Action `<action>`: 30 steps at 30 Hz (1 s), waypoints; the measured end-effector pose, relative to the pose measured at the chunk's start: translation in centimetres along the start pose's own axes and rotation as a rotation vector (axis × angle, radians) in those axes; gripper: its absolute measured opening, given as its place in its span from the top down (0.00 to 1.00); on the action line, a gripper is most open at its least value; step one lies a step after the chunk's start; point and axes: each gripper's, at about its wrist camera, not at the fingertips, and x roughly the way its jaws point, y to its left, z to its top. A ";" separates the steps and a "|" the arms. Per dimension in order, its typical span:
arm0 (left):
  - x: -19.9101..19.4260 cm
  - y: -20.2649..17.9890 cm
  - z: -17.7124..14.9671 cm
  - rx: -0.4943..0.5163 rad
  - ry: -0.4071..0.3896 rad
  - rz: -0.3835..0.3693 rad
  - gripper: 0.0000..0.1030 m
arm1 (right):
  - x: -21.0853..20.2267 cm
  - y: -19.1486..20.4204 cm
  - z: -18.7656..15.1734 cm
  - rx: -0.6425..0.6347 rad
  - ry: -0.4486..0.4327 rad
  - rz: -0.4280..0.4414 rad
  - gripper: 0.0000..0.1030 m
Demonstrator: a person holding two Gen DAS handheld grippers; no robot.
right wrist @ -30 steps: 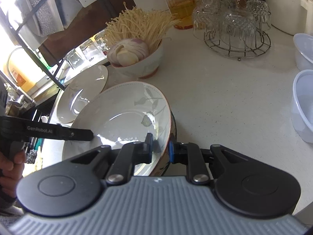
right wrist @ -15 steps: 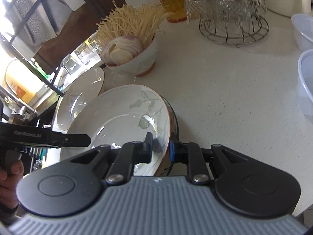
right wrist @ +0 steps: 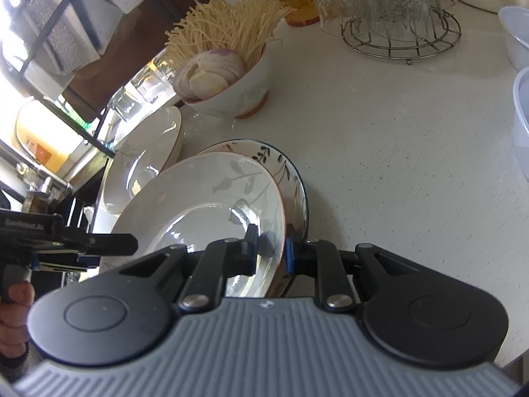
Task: Organize plates and bowls
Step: 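Lower the held plate onto the rabbit-print plate with both grippers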
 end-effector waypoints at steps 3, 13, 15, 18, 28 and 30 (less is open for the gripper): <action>-0.6 0.6 -0.5 -0.007 -0.016 -0.029 0.61 | 0.0 -0.1 0.0 0.002 0.001 0.003 0.83; -0.1 -0.2 -1.1 0.043 -0.019 0.016 0.64 | -0.2 0.1 0.6 0.024 0.006 -0.029 0.82; 0.2 -0.8 -1.2 0.074 -0.025 0.042 0.70 | -0.3 0.3 0.7 0.028 0.019 -0.037 0.81; 0.4 -1.2 -1.2 0.113 -0.035 0.081 0.79 | -0.5 0.7 0.7 0.009 0.033 -0.063 0.81; 0.7 -1.5 -1.4 0.135 -0.044 0.110 0.84 | -1.3 0.9 0.4 0.024 0.084 -0.102 0.83; 0.8 -1.7 -1.5 0.142 -0.045 0.117 0.84 | -1.5 1.0 0.3 0.025 0.095 -0.105 0.82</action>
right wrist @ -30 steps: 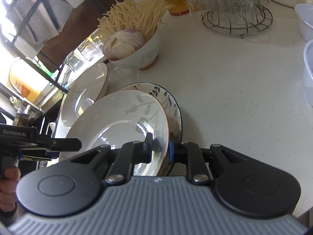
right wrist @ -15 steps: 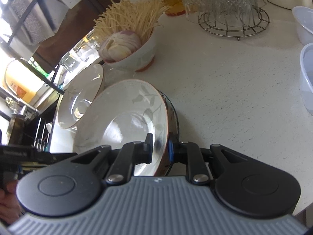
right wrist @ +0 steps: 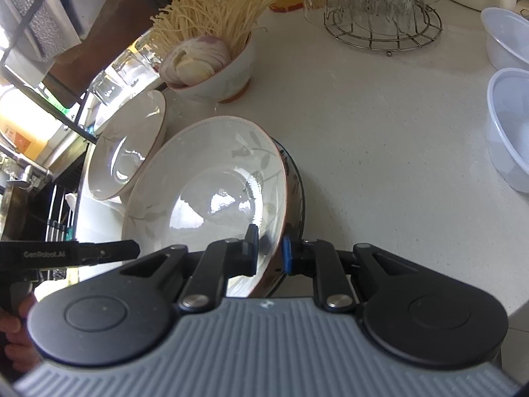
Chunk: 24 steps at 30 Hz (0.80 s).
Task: Organize plates and bowls
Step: 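Lower the held plate onto the rabbit-print plate with both grippers, then open both grippers and withdraw from the stacked plates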
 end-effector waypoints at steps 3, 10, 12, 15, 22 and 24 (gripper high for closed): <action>0.2 -0.3 -0.1 0.007 0.001 0.011 0.87 | -0.2 -0.1 -0.1 0.026 0.022 -0.007 0.84; 0.3 -0.7 -0.1 0.023 -0.017 0.038 0.90 | -0.9 -1.0 -0.4 0.119 0.051 0.027 0.81; 0.3 -0.8 -0.1 0.021 -0.023 0.045 0.90 | -1.1 -1.5 -0.4 0.160 0.058 0.046 0.81; 0.3 -0.9 -0.2 0.021 -0.029 0.056 0.91 | -1.5 -2.1 -0.6 0.190 0.059 0.063 0.81; 0.2 -1.1 -0.3 0.009 -0.044 0.072 0.92 | -2.5 -2.8 -0.7 0.212 0.041 0.064 0.81; 0.1 -1.1 -0.3 0.004 -0.046 0.072 0.92 | -2.2 -2.8 -0.7 0.212 0.054 0.078 0.81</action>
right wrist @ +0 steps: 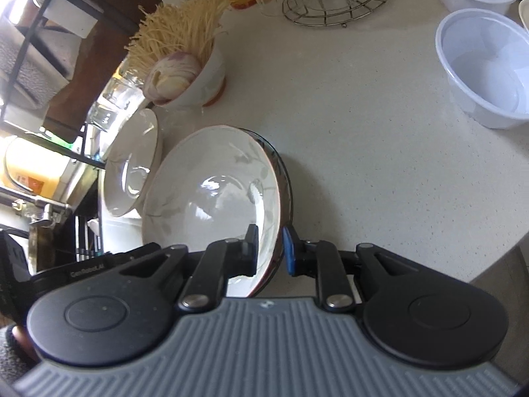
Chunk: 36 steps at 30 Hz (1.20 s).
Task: Organize plates and bowls
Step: 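Open both grippers and withdraw from the stacked plates, then move both grippers to the second leaf-pattern plate by the glass rack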
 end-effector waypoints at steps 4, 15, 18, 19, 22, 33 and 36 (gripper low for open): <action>-0.1 -0.1 -0.1 -0.004 0.003 0.002 0.92 | 0.2 -0.1 -0.1 -0.017 0.007 0.001 0.81; -2.5 -1.3 -1.0 0.008 -0.066 0.067 0.91 | -2.2 1.6 0.8 -0.166 -0.094 0.003 0.81; -3.8 -1.7 -1.5 0.018 -0.093 0.087 0.91 | -3.5 2.3 0.9 -0.223 -0.129 0.022 0.81; -4.3 -2.0 -1.6 0.020 -0.103 0.094 0.91 | -4.0 2.6 1.0 -0.243 -0.141 0.027 0.81; -5.8 -2.7 -2.0 0.026 -0.136 0.103 0.91 | -5.3 3.5 1.1 -0.294 -0.168 0.045 0.81; -12.1 -6.8 -3.6 0.059 -0.239 0.102 0.91 | -10.6 6.0 -0.1 -0.457 -0.263 0.142 0.81; -13.0 -7.9 -4.0 0.077 -0.265 0.104 0.91 | -11.3 6.3 -0.5 -0.493 -0.275 0.150 0.81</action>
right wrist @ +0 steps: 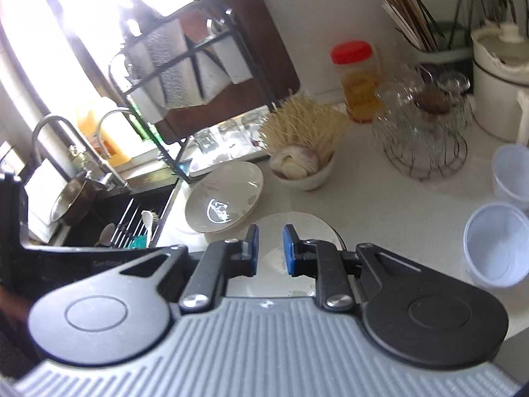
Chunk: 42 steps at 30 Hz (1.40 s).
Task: Organize plates and bowls
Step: 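Move both grippers to the second leaf-pattern plate by the glass rack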
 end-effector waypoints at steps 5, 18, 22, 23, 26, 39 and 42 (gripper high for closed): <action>-0.9 -1.2 -0.3 0.030 -0.022 0.006 0.91 | -0.4 0.4 -0.2 -0.042 -0.005 0.023 0.81; -2.1 -0.7 -0.1 -0.022 -0.018 0.018 0.89 | -0.3 0.7 -0.5 -0.063 -0.002 0.035 0.81; -1.7 -0.3 0.1 -0.030 -0.005 0.018 0.83 | 0.4 0.9 -0.5 -0.056 0.010 0.036 0.81; -1.5 -0.1 0.3 -0.029 -0.002 0.017 0.80 | 0.6 0.9 -0.4 -0.055 0.012 0.036 0.81; -0.9 0.5 0.9 -0.023 0.007 0.014 0.75 | 1.6 1.3 -0.4 -0.064 0.023 0.028 0.81; 2.3 4.8 5.5 0.006 0.021 0.042 0.56 | 7.4 3.2 1.2 -0.042 0.049 0.012 0.81; 3.1 6.2 6.4 -0.002 0.023 0.045 0.52 | 8.7 3.5 1.8 -0.030 0.064 0.016 0.80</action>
